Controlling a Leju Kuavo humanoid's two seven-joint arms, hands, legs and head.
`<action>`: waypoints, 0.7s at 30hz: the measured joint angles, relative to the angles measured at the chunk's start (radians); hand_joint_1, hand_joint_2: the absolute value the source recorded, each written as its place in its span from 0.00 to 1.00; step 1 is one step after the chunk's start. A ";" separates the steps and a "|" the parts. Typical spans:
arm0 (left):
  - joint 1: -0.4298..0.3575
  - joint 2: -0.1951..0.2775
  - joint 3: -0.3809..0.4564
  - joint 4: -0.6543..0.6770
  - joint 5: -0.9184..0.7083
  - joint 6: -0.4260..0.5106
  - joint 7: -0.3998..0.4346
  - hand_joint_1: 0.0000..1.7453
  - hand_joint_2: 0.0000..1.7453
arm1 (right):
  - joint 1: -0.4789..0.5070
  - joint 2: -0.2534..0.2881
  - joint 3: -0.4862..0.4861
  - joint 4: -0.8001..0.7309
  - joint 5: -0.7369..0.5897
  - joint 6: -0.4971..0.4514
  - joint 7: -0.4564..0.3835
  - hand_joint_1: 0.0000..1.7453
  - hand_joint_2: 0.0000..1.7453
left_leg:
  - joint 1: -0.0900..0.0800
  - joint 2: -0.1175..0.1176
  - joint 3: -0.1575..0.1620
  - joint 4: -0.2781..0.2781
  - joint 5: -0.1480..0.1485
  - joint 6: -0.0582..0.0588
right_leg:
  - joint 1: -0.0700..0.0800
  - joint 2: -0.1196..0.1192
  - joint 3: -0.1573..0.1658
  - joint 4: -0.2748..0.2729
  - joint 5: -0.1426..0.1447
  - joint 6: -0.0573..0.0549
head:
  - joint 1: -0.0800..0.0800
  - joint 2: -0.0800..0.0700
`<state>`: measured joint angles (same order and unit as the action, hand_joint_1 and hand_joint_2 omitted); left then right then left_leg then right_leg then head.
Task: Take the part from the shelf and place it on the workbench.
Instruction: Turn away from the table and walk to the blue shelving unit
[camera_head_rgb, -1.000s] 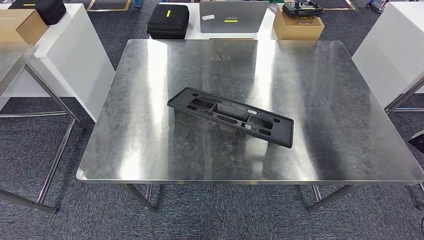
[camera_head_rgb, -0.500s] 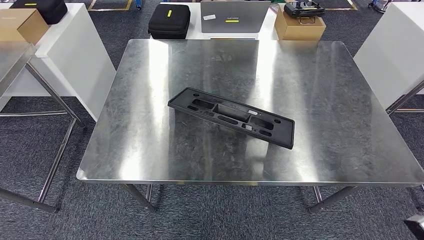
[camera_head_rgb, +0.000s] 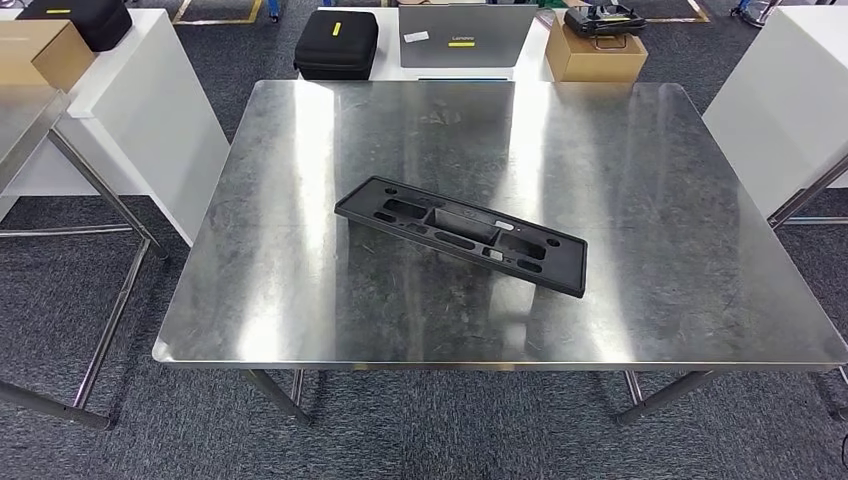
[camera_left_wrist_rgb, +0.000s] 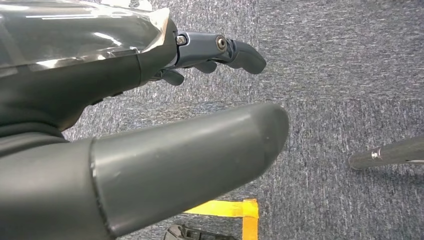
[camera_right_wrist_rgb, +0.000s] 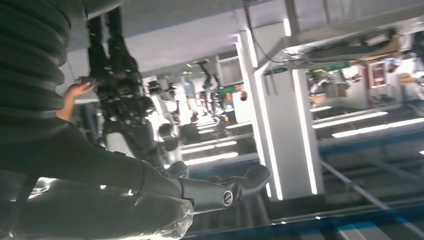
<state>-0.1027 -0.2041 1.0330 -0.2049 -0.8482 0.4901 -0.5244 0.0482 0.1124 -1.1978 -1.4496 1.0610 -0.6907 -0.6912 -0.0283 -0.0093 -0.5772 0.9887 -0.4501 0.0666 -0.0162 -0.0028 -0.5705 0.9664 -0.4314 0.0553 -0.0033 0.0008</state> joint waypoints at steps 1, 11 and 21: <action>0.000 0.000 0.001 0.000 0.000 0.001 0.000 0.00 0.00 | -0.007 0.007 -0.013 0.005 0.007 0.000 0.002 0.00 1.00 | 0.000 0.000 0.000 0.000 0.000 0.000 | 0.000 0.000 0.000 0.000 0.000 0.000 | 0.000 0.000; -0.003 -0.009 0.039 0.001 -0.022 0.004 0.003 0.00 0.00 | -0.113 0.055 -0.198 0.141 0.063 -0.001 0.000 0.00 1.00 | 0.000 0.002 0.001 0.000 0.000 0.000 | 0.000 0.002 0.000 0.000 0.000 0.000 | 0.000 0.000; -0.007 -0.013 0.040 0.001 -0.052 0.006 0.015 0.00 0.00 | -0.139 0.106 -0.298 0.341 0.086 -0.001 0.331 0.00 1.00 | 0.001 0.006 0.001 0.000 -0.001 0.000 | 0.000 0.005 -0.001 0.000 0.000 0.000 | 0.000 0.000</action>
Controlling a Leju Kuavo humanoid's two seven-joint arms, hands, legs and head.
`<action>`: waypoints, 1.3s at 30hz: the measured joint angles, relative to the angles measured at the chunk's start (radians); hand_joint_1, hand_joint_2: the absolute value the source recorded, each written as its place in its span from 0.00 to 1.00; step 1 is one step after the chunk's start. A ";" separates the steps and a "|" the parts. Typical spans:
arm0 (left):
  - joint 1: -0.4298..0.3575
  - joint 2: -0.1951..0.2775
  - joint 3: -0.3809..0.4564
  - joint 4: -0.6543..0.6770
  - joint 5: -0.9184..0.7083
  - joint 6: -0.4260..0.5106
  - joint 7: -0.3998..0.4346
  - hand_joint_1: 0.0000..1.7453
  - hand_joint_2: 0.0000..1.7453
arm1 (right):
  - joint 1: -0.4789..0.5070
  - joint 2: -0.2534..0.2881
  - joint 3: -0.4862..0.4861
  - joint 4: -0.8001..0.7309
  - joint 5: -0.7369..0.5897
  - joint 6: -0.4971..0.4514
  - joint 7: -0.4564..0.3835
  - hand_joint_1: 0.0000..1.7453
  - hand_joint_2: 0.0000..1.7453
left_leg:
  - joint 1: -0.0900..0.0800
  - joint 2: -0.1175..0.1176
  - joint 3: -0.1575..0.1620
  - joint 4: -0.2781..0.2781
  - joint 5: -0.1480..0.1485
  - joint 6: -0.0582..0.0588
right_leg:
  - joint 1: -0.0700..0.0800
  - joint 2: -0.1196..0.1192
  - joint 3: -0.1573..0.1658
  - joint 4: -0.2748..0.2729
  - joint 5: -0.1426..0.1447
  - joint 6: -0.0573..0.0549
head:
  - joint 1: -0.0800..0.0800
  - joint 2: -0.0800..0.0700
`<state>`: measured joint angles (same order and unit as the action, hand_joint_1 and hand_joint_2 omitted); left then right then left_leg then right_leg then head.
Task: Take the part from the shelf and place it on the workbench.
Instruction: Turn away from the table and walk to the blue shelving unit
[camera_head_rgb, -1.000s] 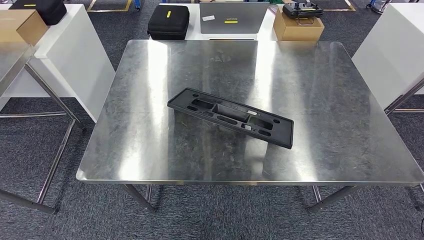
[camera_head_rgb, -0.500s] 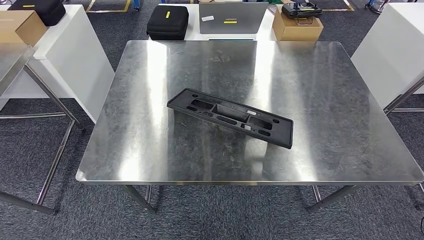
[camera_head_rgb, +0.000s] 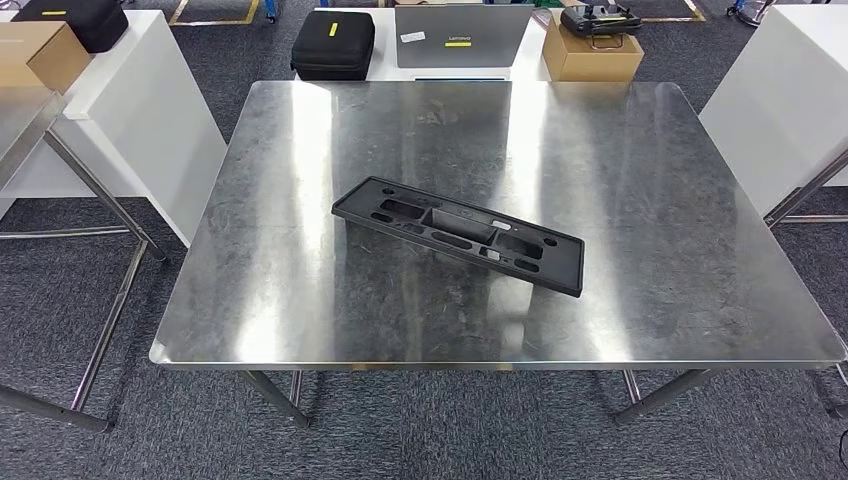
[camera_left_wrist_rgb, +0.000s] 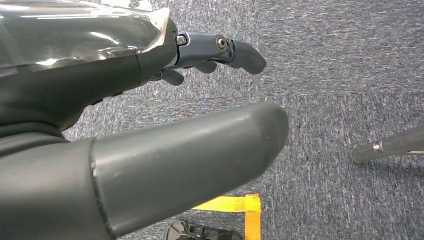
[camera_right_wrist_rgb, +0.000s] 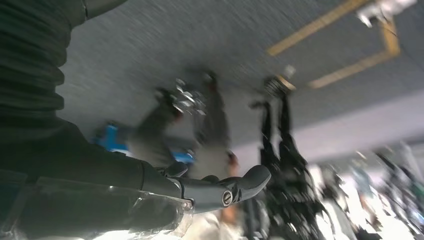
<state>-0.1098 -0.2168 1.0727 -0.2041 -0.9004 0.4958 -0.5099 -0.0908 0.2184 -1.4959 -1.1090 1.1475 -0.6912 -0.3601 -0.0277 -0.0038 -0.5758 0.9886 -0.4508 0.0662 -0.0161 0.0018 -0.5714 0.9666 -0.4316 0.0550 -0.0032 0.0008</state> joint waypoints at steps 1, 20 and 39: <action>-0.001 -0.002 0.000 0.000 0.000 0.006 0.004 0.00 0.00 | -0.001 0.003 0.000 0.023 0.022 0.000 0.021 0.00 1.00 | 0.000 0.000 0.000 0.000 0.000 0.000 | 0.000 0.000 0.000 0.000 0.000 0.000 | 0.000 0.000; -0.025 0.007 -0.122 0.002 -0.180 -0.107 0.283 0.00 0.00 | -0.028 -0.031 0.110 0.812 0.364 0.242 0.443 0.00 1.00 | 0.002 0.000 0.000 0.000 0.000 0.000 | 0.000 0.000 0.002 0.000 0.000 -0.001 | 0.002 0.000; -0.024 0.040 -0.151 0.002 -0.178 -0.104 0.294 0.00 0.00 | -0.029 -0.035 0.174 0.877 0.372 0.244 0.450 0.00 1.00 | 0.001 0.000 0.000 0.000 0.000 0.000 | 0.000 0.000 0.002 0.000 0.000 0.000 | 0.002 0.000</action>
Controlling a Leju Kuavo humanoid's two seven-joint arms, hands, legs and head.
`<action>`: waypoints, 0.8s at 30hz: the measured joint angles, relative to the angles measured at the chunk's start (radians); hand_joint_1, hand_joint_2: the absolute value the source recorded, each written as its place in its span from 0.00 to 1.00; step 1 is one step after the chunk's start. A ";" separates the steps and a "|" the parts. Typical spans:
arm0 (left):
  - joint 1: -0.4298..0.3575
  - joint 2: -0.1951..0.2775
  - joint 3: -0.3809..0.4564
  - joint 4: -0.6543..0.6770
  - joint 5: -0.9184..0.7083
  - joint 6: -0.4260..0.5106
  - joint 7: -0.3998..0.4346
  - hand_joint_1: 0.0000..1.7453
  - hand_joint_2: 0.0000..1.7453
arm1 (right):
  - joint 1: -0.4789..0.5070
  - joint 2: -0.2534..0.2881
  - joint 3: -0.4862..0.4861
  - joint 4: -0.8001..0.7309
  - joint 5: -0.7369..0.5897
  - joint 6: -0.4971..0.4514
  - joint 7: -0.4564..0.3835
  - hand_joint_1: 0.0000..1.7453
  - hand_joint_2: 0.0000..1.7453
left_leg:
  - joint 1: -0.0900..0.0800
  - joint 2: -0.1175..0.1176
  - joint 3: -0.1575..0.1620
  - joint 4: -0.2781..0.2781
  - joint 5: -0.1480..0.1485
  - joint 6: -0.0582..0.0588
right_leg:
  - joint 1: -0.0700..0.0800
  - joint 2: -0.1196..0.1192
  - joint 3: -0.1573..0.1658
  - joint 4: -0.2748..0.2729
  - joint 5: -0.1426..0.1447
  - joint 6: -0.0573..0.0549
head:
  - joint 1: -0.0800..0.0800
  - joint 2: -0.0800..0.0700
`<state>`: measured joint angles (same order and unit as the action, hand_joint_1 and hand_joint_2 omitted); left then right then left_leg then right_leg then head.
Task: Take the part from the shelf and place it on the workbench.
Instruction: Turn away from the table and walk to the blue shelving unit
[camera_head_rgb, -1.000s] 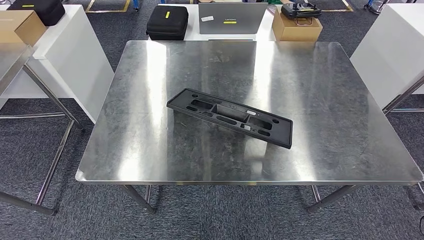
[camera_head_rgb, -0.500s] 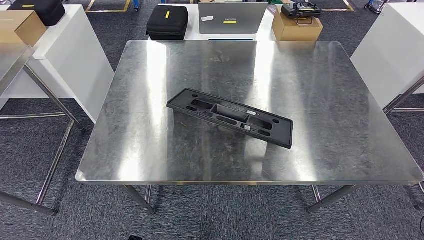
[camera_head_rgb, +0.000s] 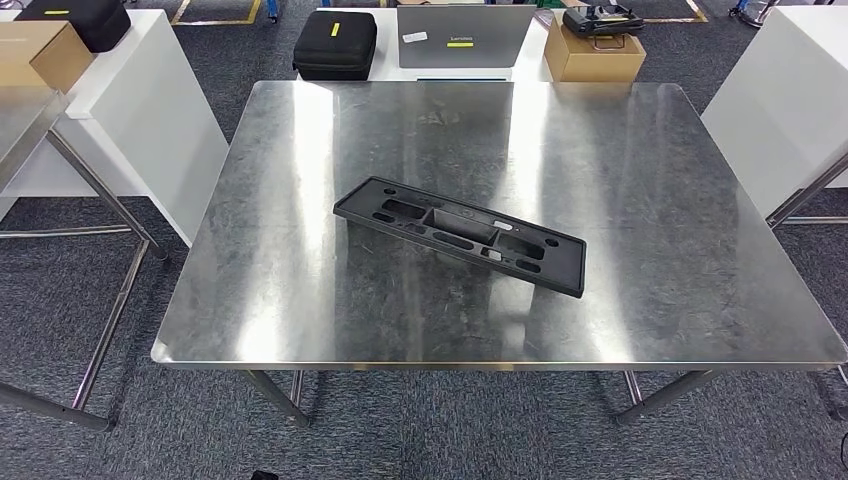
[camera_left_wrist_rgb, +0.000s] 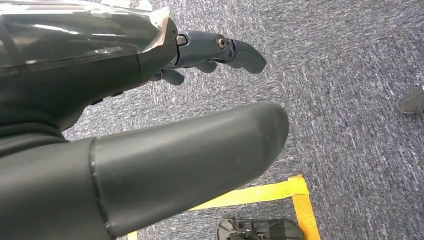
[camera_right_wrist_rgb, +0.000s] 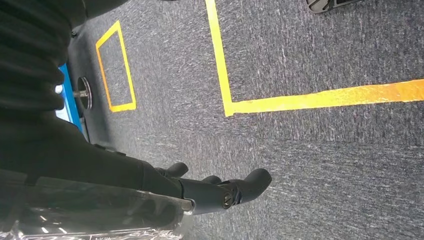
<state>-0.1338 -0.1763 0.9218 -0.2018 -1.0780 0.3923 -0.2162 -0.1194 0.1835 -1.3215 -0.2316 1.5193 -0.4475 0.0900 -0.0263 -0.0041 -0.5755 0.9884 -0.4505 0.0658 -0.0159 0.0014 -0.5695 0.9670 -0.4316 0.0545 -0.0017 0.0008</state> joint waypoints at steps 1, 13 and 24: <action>0.000 0.000 0.000 0.000 0.002 -0.001 0.002 0.00 0.00 | 0.000 0.000 0.002 0.001 0.000 0.000 0.002 0.00 1.00 | 0.000 0.000 0.000 0.000 0.000 0.000 | 0.000 0.000 0.000 0.000 0.000 0.000 | 0.000 0.000; 0.001 -0.001 0.001 0.000 0.006 -0.003 0.012 0.00 0.00 | 0.000 -0.002 0.012 0.003 0.000 0.011 0.015 0.00 1.00 | 0.000 0.000 0.000 0.000 0.000 0.000 | 0.000 0.000 0.000 0.000 0.000 0.000 | 0.000 0.000; 0.001 -0.003 0.001 0.000 0.002 -0.006 0.016 0.00 0.00 | 0.000 -0.004 0.016 0.005 0.001 0.015 0.031 0.00 1.00 | 0.000 0.000 0.000 0.000 0.000 0.000 | 0.000 0.000 0.000 0.000 0.000 0.000 | 0.000 0.000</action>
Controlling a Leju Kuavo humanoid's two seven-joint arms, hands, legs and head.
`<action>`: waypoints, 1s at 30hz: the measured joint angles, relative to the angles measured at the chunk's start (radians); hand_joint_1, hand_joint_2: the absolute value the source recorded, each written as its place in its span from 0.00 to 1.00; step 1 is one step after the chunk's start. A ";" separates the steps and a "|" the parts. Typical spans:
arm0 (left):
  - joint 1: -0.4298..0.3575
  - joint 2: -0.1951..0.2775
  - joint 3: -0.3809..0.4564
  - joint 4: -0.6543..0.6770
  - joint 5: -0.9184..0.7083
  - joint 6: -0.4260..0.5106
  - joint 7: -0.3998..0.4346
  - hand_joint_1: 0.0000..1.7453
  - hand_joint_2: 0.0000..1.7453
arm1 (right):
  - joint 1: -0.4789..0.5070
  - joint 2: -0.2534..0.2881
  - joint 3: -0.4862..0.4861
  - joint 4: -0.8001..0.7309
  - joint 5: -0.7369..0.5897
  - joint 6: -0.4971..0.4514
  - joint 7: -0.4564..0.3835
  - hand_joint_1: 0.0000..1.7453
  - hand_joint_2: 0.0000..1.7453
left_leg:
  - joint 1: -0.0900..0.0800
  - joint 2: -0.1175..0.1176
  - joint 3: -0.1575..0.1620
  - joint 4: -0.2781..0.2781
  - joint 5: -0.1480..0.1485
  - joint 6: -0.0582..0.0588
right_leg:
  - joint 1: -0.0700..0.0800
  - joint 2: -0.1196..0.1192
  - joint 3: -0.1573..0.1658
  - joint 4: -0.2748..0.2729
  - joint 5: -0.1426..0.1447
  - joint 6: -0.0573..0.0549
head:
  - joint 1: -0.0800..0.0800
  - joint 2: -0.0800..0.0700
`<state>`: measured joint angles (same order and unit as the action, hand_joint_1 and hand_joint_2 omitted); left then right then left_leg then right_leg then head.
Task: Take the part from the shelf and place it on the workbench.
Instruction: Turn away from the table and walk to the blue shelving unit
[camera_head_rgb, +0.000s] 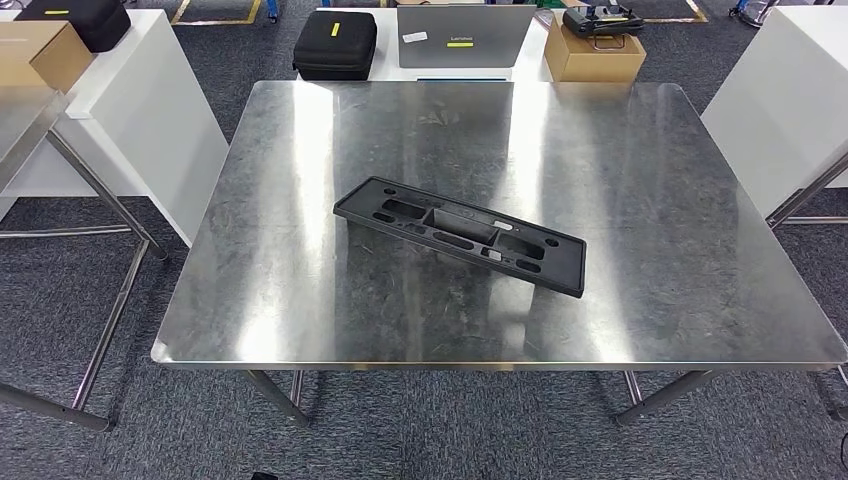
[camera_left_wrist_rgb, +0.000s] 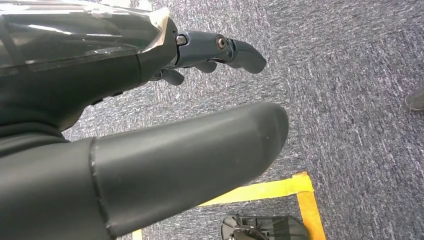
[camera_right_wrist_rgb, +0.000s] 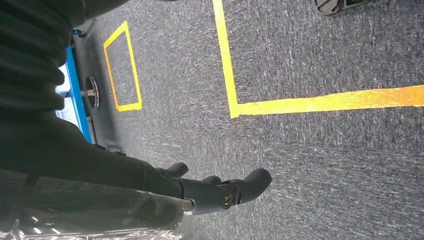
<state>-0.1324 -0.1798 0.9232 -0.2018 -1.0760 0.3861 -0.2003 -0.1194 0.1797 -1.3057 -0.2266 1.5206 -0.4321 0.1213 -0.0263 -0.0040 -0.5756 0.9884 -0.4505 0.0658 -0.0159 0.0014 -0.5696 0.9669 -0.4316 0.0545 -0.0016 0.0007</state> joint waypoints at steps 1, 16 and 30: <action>0.000 -0.001 0.000 0.000 -0.001 0.000 0.000 0.00 0.00 | 0.000 0.000 0.002 0.000 0.000 0.000 0.002 0.00 1.00 | 0.000 0.000 0.000 0.000 0.000 0.000 | 0.000 0.000 0.000 0.000 0.000 0.000 | 0.000 0.000; 0.004 -0.002 0.000 0.000 -0.001 0.002 -0.001 0.00 0.00 | 0.000 -0.002 0.020 0.000 0.003 0.009 0.012 0.00 1.00 | 0.000 0.000 0.000 0.000 0.000 0.000 | 0.000 0.000 0.000 0.000 0.000 0.000 | 0.000 0.000; 0.005 -0.002 0.000 0.000 -0.001 0.003 -0.004 0.00 0.00 | 0.000 -0.002 0.026 0.000 0.003 0.010 0.013 0.00 1.00 | 0.000 0.000 0.000 0.000 0.000 0.000 | 0.000 0.000 0.000 0.000 0.000 0.000 | 0.000 0.000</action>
<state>-0.1272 -0.1816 0.9235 -0.2018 -1.0771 0.3895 -0.2041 -0.1192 0.1778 -1.2798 -0.2266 1.5232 -0.4223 0.1345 -0.0263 -0.0041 -0.5756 0.9884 -0.4505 0.0658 -0.0159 0.0014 -0.5696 0.9669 -0.4316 0.0545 -0.0015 0.0008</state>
